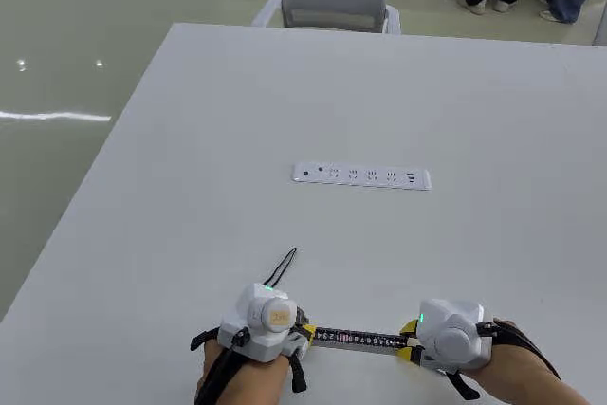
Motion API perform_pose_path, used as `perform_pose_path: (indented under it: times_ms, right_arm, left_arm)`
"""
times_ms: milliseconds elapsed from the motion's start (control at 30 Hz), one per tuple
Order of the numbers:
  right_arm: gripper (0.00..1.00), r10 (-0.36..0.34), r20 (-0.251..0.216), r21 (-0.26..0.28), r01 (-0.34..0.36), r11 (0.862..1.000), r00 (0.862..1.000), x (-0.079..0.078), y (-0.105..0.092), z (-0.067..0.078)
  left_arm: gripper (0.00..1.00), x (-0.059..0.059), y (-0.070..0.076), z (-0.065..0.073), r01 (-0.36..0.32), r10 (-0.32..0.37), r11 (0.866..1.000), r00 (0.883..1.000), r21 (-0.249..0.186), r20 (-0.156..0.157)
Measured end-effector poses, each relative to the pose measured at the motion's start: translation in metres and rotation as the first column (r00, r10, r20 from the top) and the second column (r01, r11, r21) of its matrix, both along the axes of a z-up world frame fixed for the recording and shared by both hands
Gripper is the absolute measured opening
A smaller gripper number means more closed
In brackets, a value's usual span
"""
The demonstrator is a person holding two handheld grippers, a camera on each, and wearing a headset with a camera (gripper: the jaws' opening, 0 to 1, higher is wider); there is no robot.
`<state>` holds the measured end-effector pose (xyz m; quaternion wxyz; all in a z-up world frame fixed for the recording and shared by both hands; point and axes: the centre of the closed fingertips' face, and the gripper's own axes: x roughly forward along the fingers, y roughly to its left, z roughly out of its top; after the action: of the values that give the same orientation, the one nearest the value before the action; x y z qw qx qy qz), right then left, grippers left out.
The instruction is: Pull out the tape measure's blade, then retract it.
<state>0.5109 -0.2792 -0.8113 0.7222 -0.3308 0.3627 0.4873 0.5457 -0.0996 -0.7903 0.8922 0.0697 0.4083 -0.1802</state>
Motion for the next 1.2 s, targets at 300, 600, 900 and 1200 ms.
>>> perform_pose_path:
  times_ms: [300, 600, 900, 1200]
  right_arm:
    - [0.13, 0.001, -0.002, -0.001, -0.001, 1.000, 1.000, 0.001, 0.002, -0.002]
    - [0.13, 0.003, -0.005, -0.002, -0.003, 1.000, 1.000, 0.000, 0.005, -0.001]
    - [0.13, 0.002, -0.010, -0.005, -0.002, 1.000, 1.000, 0.000, 0.006, 0.000]
    - [0.13, 0.005, -0.013, -0.006, -0.005, 1.000, 1.000, 0.000, 0.011, -0.001]
  left_arm:
    - [0.60, 0.000, 0.000, 0.000, -0.001, 0.001, 1.000, 1.000, 0.001, 0.001]
    - [0.60, 0.000, 0.000, 0.000, -0.001, 0.001, 1.000, 1.000, -0.001, 0.002]
    - [0.60, 0.000, 0.000, 0.000, -0.002, 0.002, 1.000, 1.000, 0.000, 0.002]
    - [0.60, 0.001, 0.000, 0.000, -0.001, 0.001, 1.000, 1.000, 0.004, -0.003]
